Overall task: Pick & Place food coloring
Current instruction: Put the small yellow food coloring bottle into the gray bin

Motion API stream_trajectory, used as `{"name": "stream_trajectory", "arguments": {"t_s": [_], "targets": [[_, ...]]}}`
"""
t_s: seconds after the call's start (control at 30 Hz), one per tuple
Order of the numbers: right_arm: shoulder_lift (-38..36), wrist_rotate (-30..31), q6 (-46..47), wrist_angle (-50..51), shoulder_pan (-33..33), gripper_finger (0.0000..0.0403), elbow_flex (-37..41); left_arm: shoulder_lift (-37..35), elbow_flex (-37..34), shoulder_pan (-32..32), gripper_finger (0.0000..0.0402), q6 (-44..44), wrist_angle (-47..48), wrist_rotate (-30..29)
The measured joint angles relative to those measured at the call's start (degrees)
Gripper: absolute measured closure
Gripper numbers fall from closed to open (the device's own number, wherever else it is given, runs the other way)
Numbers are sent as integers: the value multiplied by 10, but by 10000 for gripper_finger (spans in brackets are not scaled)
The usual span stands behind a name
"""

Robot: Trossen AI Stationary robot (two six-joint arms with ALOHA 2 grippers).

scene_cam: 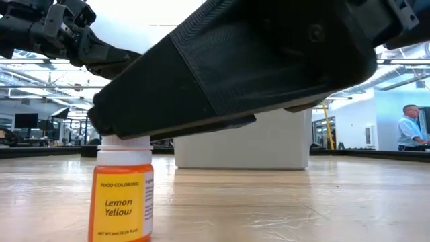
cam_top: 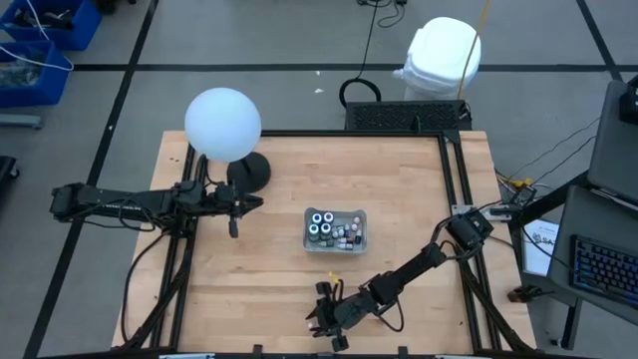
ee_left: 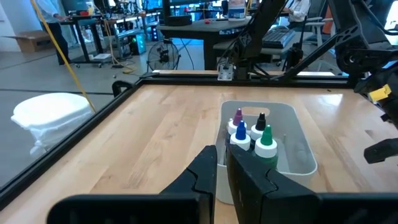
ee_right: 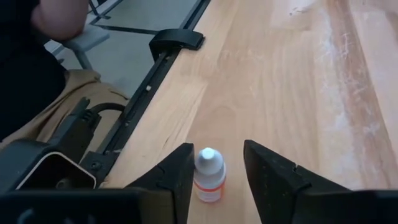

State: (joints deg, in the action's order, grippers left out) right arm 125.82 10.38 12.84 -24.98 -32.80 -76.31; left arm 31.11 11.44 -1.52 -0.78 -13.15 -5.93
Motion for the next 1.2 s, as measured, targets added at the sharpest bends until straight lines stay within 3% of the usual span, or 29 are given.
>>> {"name": "stream_trajectory", "arguments": {"t_s": [0.17,0.43,0.77,0.93,1.2], "targets": [[0,-1,12,15,0,293,0,0,0,0,357,0,0,0],[0,-1,9,14,0,359,0,0,0,0,357,0,1,0],[-27,7,-26,46,1,353,1,0,0,0,357,-4,1,0],[-118,62,-44,181,2,357,1,0,0,0,357,-3,2,0],[-285,228,-18,404,3,357,18,0,0,0,357,-2,10,0]]}}
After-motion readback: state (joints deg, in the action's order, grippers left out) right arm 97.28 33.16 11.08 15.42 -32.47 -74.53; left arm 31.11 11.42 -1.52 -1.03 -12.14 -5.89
